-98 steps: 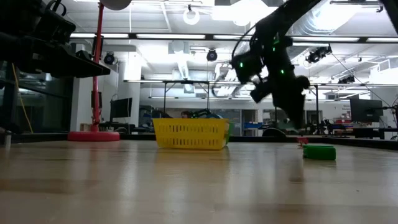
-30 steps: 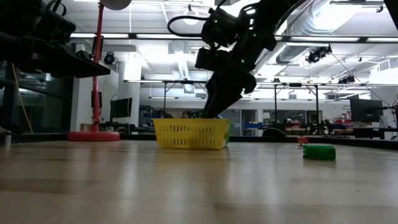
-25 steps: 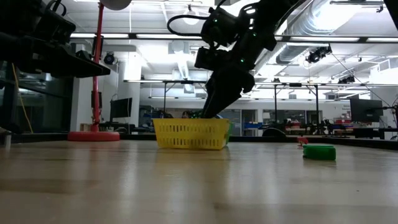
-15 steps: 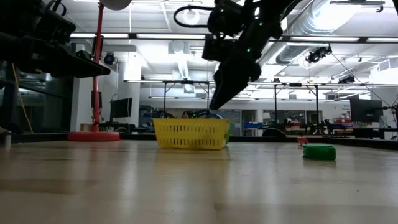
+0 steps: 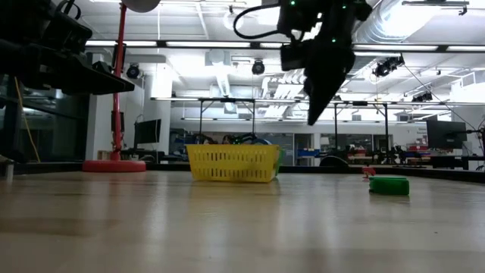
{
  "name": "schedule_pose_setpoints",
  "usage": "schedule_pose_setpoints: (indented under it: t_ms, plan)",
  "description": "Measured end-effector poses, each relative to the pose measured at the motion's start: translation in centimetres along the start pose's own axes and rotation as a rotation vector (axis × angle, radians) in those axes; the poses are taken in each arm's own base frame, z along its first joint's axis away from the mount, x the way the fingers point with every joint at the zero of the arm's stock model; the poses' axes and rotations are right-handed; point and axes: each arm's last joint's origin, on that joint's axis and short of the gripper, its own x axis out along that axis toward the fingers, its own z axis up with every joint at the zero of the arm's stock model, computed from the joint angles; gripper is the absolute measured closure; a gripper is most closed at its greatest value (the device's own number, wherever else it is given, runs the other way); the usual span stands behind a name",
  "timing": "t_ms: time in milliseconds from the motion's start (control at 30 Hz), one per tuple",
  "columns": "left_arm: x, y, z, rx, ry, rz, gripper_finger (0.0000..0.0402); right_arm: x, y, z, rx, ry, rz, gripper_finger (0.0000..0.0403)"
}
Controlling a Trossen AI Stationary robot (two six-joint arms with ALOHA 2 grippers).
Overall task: Pick and place Stapler, Stapler remover, tape
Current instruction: Put the gray staple remover into the yellow bin
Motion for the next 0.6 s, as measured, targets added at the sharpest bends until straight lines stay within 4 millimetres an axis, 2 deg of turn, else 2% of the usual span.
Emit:
schedule_pose_setpoints:
  t_ms: [133, 600]
  plan:
    - [0.0, 0.0, 0.0, 0.000, 0.000, 0.000, 0.0229, -0.7, -0.1, -1.2, 0.122, 0.022, -0.012, 0.0141]
    - [0.0, 0.0, 0.0, 0.000, 0.000, 0.000, 0.0229, -0.7, 3.0, -9.3, 0.542, 0.105, 0.016, 0.0141]
